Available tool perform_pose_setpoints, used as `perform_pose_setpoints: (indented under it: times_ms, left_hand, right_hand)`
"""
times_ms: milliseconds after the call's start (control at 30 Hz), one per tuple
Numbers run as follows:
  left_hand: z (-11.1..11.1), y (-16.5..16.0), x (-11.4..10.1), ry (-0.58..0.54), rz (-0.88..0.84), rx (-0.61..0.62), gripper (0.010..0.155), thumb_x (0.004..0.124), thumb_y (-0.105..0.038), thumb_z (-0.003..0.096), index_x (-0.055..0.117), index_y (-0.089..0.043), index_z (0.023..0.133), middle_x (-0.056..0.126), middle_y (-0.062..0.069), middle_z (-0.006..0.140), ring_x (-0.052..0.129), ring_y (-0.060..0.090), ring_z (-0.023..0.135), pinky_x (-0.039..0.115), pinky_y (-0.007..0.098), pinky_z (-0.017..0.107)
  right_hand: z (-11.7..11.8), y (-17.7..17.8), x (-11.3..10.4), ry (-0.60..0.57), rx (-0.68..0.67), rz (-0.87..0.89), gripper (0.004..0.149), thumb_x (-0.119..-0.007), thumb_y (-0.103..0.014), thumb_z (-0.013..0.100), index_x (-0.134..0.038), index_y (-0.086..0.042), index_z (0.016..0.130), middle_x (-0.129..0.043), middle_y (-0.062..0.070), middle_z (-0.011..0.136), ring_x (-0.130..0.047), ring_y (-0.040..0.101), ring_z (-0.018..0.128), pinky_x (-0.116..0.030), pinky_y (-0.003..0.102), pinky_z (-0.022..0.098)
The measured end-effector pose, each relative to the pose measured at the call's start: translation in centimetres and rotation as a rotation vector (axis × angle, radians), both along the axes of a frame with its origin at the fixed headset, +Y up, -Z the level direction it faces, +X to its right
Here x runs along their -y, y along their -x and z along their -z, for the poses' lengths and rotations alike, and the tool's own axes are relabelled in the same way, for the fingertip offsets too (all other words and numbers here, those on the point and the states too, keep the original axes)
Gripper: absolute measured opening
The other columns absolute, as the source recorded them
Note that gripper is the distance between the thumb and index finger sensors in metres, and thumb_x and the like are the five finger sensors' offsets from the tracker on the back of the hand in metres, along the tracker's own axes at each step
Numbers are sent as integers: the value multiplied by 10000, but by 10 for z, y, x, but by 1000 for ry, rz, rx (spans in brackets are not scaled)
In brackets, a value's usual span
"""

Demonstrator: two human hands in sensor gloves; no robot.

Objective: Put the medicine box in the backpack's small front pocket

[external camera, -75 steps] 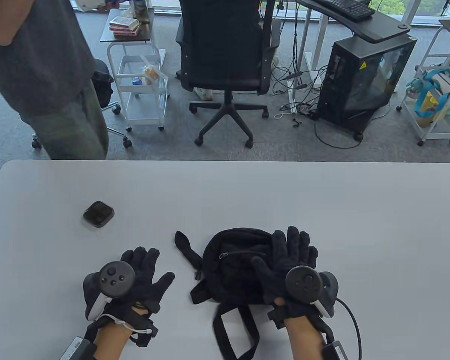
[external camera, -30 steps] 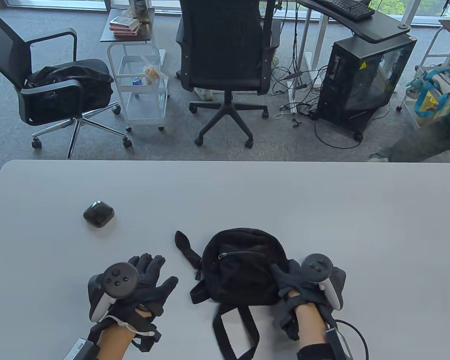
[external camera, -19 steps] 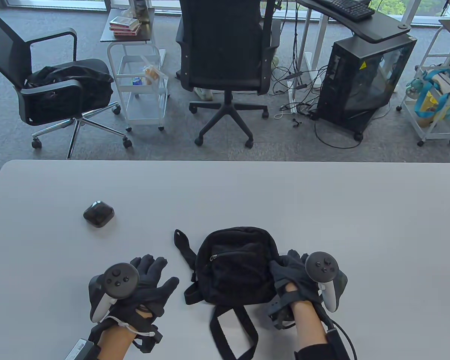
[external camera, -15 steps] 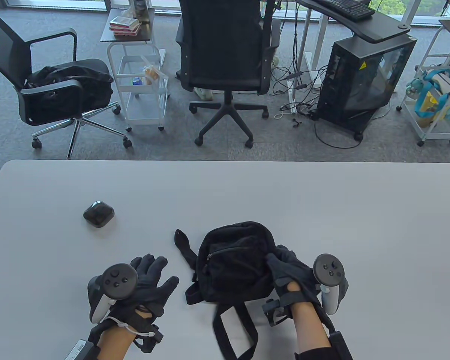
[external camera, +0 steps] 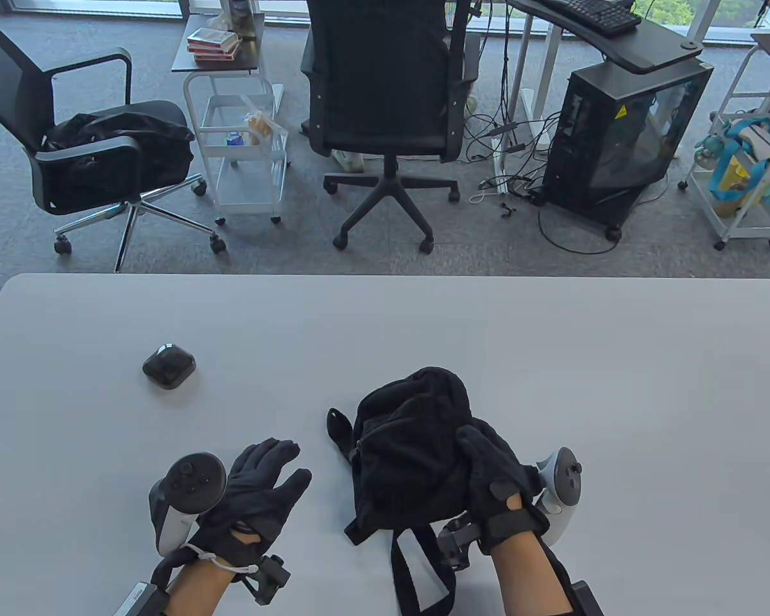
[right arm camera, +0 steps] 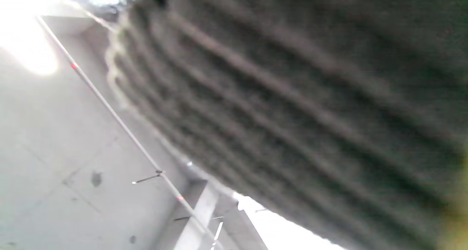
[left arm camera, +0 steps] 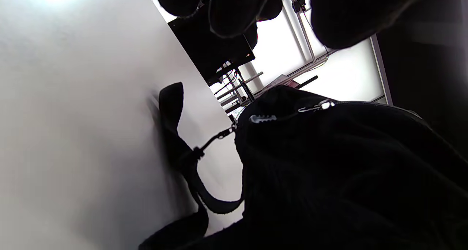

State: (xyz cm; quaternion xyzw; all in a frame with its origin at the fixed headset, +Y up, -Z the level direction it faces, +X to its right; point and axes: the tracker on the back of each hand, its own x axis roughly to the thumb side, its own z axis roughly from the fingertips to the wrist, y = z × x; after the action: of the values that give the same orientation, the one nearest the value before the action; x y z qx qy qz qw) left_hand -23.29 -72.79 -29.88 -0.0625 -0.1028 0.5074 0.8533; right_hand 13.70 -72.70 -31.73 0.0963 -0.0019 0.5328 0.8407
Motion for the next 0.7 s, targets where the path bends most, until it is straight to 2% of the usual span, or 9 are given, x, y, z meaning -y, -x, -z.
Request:
perform_pose_setpoints:
  times_ms: [300,467,500,600,700]
  left_hand:
    - [1,-7,18,179,-328,51,852,718,-656,534,562,-34,1095,484,338,1149,336,637,1006,327,772,597]
    - [1,-18,33,347,-579,173,998,643,-766,528,446,15,1117,407,337,1175,267,639,1017,285,778,600]
    - [2,-22,35,380,-654,239,1010,642,-780,527,444,12,1122,405,328,1184,264,637,1024,266,783,599]
    - [3,-32,35,463,-792,432,988,684,-777,539,468,-17,1133,414,294,1209,230,625,1054,224,791,606]
    - [3,-33,34,452,-819,448,854,768,-709,558,533,-110,1119,442,244,1223,288,600,1074,262,794,624]
  right_hand:
    - [-8,28,-10,-45,-146,134,468,-676,-437,580,-776,-64,845,-820,239,909,-866,478,844,-597,661,641]
    - [-12,45,-17,-97,-258,230,470,-654,-449,580,-773,-80,844,-835,208,912,-876,448,852,-604,662,648]
    - [-12,47,-18,-104,-266,245,469,-651,-452,579,-772,-84,844,-838,201,913,-877,440,854,-606,664,648]
    - [-12,46,-17,-121,-238,168,471,-646,-450,578,-771,-82,845,-851,187,908,-881,434,849,-596,679,644]
    - [-9,38,-15,-131,-151,75,474,-648,-442,582,-767,-70,850,-854,199,901,-881,447,840,-586,691,636]
